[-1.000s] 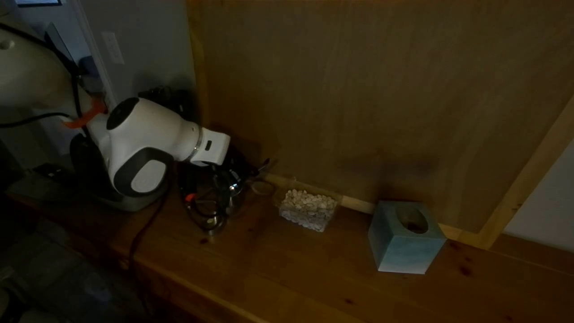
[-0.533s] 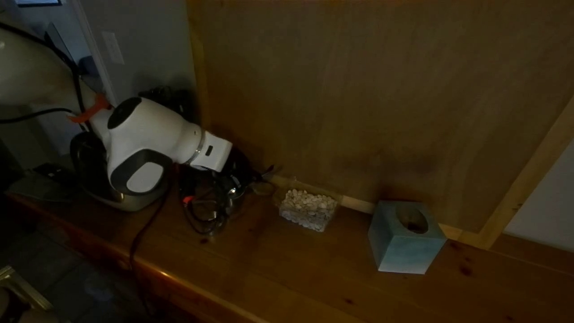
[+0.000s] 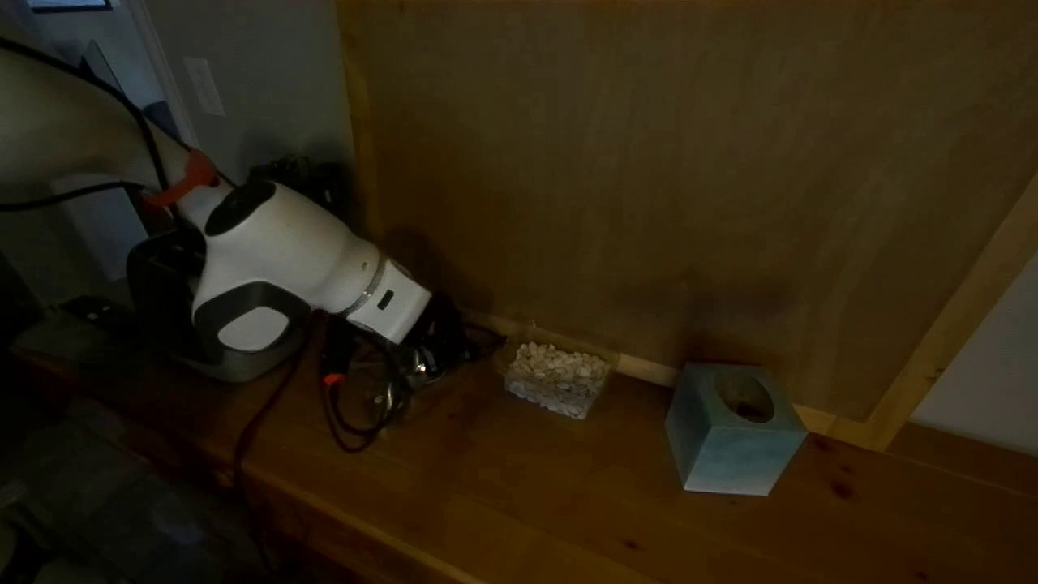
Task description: Use the silver spoon to place contents from the clear container on the right into the medium measuring cup.
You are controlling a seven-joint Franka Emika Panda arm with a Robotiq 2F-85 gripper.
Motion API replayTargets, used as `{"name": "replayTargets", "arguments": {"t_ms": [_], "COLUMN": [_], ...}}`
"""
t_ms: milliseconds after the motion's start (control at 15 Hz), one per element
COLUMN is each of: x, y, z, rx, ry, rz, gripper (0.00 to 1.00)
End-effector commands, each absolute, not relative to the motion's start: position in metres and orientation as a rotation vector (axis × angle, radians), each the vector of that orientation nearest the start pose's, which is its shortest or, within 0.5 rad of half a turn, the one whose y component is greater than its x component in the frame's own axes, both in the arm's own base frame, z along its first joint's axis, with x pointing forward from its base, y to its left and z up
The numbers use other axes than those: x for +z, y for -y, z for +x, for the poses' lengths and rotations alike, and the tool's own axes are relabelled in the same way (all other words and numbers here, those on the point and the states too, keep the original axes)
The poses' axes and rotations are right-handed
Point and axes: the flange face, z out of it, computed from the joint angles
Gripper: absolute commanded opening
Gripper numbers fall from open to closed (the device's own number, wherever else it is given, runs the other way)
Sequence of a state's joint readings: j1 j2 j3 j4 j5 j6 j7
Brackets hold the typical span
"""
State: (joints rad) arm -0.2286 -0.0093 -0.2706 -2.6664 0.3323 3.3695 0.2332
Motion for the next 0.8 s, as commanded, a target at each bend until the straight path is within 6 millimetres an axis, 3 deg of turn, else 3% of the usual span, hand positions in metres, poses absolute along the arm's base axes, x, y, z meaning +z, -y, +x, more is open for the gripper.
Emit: {"name": "replayTargets", "arguments": {"t_ms": [0, 467, 600, 667, 733], "x": [0.319, 0.303, 0.304, 0.304, 0.303], "y": [0.272, 0.314, 0.305, 0.308, 0.307], "z": [0.381, 0.368, 0.363, 0.363, 0.363], "rx": [-1.023, -0.937, -0.954, -0.954, -0.952], "ry": [-1.654, -1.871, -1.839, -1.843, -1.843], "rz": [-2.513, -2.397, -2.422, -2.422, -2.424], "gripper": [0.02, 0.02, 0.02, 0.09, 0.09]}}
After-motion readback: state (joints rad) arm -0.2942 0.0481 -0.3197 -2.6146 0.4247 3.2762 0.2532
